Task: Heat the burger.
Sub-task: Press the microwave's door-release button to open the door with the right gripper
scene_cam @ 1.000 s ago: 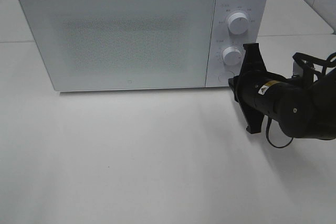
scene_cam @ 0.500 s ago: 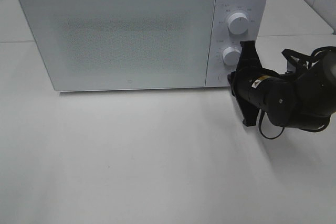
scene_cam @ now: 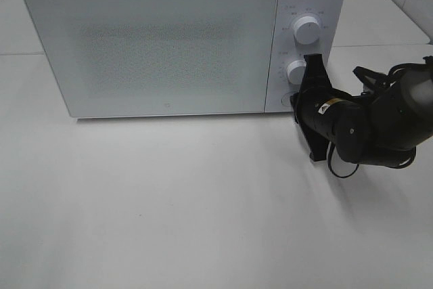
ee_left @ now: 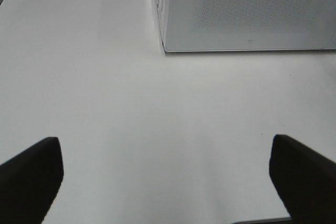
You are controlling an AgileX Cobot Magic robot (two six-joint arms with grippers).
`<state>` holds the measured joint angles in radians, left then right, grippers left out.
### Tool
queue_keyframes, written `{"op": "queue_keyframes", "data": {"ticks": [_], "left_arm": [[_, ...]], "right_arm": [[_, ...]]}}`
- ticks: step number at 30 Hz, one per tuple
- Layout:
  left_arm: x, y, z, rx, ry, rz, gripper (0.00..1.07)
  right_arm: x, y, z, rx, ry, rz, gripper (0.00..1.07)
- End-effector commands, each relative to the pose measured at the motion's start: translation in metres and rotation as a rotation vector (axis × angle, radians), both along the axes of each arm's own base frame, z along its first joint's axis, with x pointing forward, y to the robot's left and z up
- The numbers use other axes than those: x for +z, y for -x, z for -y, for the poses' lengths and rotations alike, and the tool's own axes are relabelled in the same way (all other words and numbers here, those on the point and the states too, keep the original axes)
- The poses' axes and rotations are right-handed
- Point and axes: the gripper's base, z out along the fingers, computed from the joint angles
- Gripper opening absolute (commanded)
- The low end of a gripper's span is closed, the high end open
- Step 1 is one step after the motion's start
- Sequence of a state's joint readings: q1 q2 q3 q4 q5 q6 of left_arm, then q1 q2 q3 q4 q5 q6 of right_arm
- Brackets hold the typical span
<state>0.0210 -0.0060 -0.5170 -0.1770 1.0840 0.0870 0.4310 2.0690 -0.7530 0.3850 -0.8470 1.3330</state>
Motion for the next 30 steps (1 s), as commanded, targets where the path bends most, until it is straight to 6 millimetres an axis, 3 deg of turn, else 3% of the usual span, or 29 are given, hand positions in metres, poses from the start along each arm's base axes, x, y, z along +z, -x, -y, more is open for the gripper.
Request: {"op": "queue_keyframes", "data": {"ticks": [1, 17, 30], "left_arm": [[0.001, 0.0, 0.0, 0.002, 0.009, 0.016, 1.0], [0.001, 0.0, 0.0, 0.002, 0.009, 0.016, 1.0], [0.001, 0.0, 0.0, 0.001, 0.009, 0.017, 1.0]], "right_arm": [[0.009, -0.005, 0.002, -0.018, 0.017, 0.076, 0.0], [0.026, -0.015, 0.004, -0.079, 0.028, 0.232, 0.0], [0.037, -0.036, 0.006, -0.159, 0.013, 0.414, 0.0]]}}
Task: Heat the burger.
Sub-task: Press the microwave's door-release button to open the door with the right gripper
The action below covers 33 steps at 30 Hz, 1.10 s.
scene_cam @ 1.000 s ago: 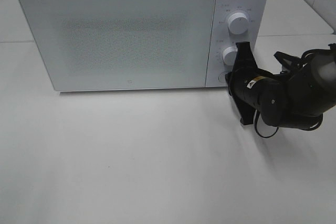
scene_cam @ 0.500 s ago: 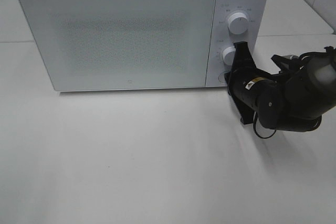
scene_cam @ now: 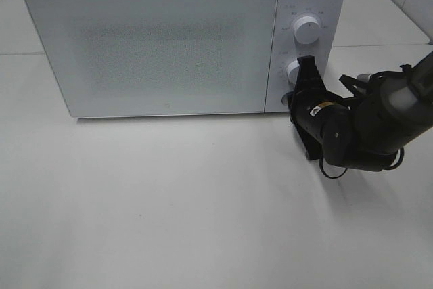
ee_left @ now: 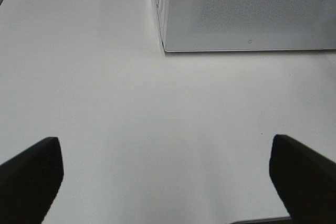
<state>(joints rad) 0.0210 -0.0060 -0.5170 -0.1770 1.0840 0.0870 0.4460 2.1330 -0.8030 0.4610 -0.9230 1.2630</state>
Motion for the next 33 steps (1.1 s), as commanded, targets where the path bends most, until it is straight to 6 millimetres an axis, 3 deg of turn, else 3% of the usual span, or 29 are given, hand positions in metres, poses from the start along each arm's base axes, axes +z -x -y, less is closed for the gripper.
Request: {"op": "queue_keyframes", "data": {"ticks": [1, 10, 18, 33], "left_arm": [[0.001, 0.0, 0.0, 0.001, 0.009, 0.017, 1.0], [0.001, 0.0, 0.0, 0.001, 0.009, 0.017, 1.0], [0.001, 0.0, 0.0, 0.001, 0.009, 0.017, 1.0], [0.001, 0.0, 0.0, 0.001, 0.009, 0.017, 1.0]], "right_arm": [[0.048, -0.027, 0.01, -0.12, -0.026, 0.38, 0.0], [0.055, -0.034, 0.016, -0.14, -0.005, 0.431, 0.0], [0.05, -0.034, 0.014, -0.12, -0.015, 0.362, 0.0], [0.029, 0.001, 0.013, 0.034, 0.004, 0.062, 0.0]]}}
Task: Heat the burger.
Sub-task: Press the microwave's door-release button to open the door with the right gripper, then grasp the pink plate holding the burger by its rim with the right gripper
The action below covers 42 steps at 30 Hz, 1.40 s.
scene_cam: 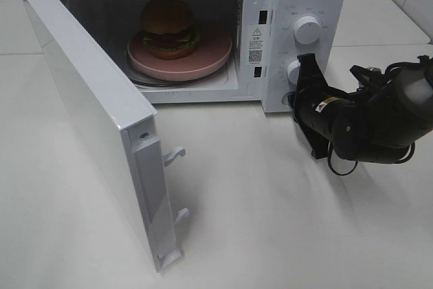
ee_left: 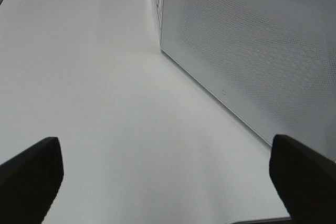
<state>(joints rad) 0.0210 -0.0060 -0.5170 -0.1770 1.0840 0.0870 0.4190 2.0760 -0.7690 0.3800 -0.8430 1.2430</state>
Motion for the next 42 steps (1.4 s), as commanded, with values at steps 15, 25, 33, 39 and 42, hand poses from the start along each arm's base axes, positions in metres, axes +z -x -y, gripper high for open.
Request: {"op": "queue_keyframes", "data": {"ticks": [15, 25, 33, 39, 42], "left_arm": [[0.001, 0.0, 0.0, 0.001, 0.009, 0.017, 1.0], [0.001, 0.0, 0.0, 0.001, 0.009, 0.017, 1.0], [0.001, 0.0, 0.0, 0.001, 0.009, 0.017, 1.0], [0.001, 0.0, 0.0, 0.001, 0.009, 0.017, 1.0], [0.001, 0.0, 0.0, 0.001, 0.009, 0.017, 1.0]], "right_arm": [[0.022, 0.033, 0.012, 0.094, 0.009, -0.049, 0.0], [0.049, 0.059, 0.016, 0.218, 0.146, -0.138, 0.0], [0.077, 0.073, 0.018, 0.344, 0.292, -0.156, 0.0], [0.094, 0.086, 0.021, 0.464, 0.445, -0.157, 0.0], [0.101, 0.092, 0.022, 0.522, 0.515, -0.157, 0.0]]}}
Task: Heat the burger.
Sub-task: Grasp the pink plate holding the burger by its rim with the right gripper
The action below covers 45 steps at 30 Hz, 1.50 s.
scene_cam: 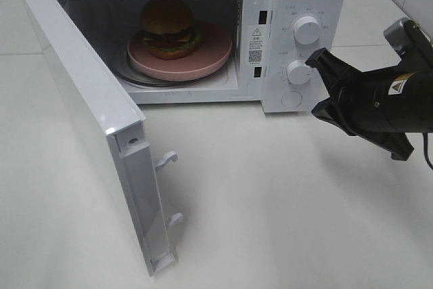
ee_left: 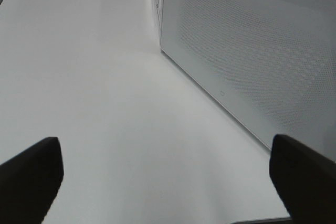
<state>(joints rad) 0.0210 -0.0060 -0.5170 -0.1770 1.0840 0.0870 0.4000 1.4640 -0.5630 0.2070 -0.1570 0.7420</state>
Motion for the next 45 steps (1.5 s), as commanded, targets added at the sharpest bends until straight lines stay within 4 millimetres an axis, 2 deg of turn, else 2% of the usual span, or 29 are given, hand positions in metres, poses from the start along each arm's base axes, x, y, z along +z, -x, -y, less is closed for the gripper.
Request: {"op": "queue_keyframes", "data": {"ticks": [1, 11, 17, 27, 29, 30, 31, 33, 34, 35, 36, 38, 40, 41, 42, 45], "left_arm": [[0.001, 0.0, 0.0, 0.001, 0.009, 0.017, 1.0], [0.001, 0.0, 0.0, 0.001, 0.009, 0.017, 1.0], [0.001, 0.0, 0.0, 0.001, 0.009, 0.017, 1.0], [0.001, 0.0, 0.0, 0.001, 0.009, 0.017, 1.0], [0.001, 0.0, 0.0, 0.001, 0.009, 0.017, 1.0], [0.001, 0.0, 0.0, 0.001, 0.009, 0.017, 1.0], [0.001, 0.0, 0.0, 0.001, 0.009, 0.017, 1.0], [0.001, 0.0, 0.0, 0.001, 0.009, 0.017, 1.0], [0.001, 0.0, 0.0, 0.001, 0.009, 0.017, 1.0], [0.001, 0.0, 0.0, 0.001, 0.009, 0.017, 1.0], [0.001, 0.0, 0.0, 0.001, 0.009, 0.017, 1.0], [0.001, 0.0, 0.0, 0.001, 0.009, 0.017, 1.0], [0.001, 0.0, 0.0, 0.001, 0.009, 0.017, 1.0], [0.001, 0.0, 0.0, 0.001, 0.009, 0.017, 1.0], [0.001, 0.0, 0.0, 0.001, 0.009, 0.017, 1.0], [0.001, 0.0, 0.0, 0.001, 0.009, 0.017, 1.0]], "right_arm": [[0.007, 0.007, 0.002, 0.09, 0.093, -0.005, 0.0], [0.018, 0.023, 0.004, 0.296, 0.276, -0.065, 0.0], [0.033, 0.023, 0.0, 0.543, 0.461, -0.135, 0.0], [0.06, 0.015, 0.007, 0.742, 0.743, -0.158, 0.02], [0.066, 0.012, 0.011, 0.818, 0.853, -0.142, 0.03], [0.066, 0.012, 0.011, 0.818, 0.853, -0.142, 0.03], [0.07, 0.01, 0.011, 0.896, 0.93, -0.111, 0.03], [0.071, 0.009, 0.011, 0.932, 0.961, -0.094, 0.03], [0.072, 0.009, 0.011, 1.036, 1.038, -0.052, 0.04], [0.072, 0.009, 0.011, 1.036, 1.038, -0.052, 0.04], [0.072, 0.009, 0.011, 1.134, 1.109, -0.008, 0.05], [0.073, 0.008, 0.011, 1.187, 1.148, 0.016, 0.05], [0.073, 0.008, 0.01, 1.344, 1.26, 0.08, 0.06], [0.073, 0.008, 0.01, 1.344, 1.26, 0.08, 0.06], [0.073, 0.008, 0.01, 1.436, 1.325, 0.118, 0.07], [0.073, 0.008, 0.01, 1.555, 1.41, 0.173, 0.09]]}}
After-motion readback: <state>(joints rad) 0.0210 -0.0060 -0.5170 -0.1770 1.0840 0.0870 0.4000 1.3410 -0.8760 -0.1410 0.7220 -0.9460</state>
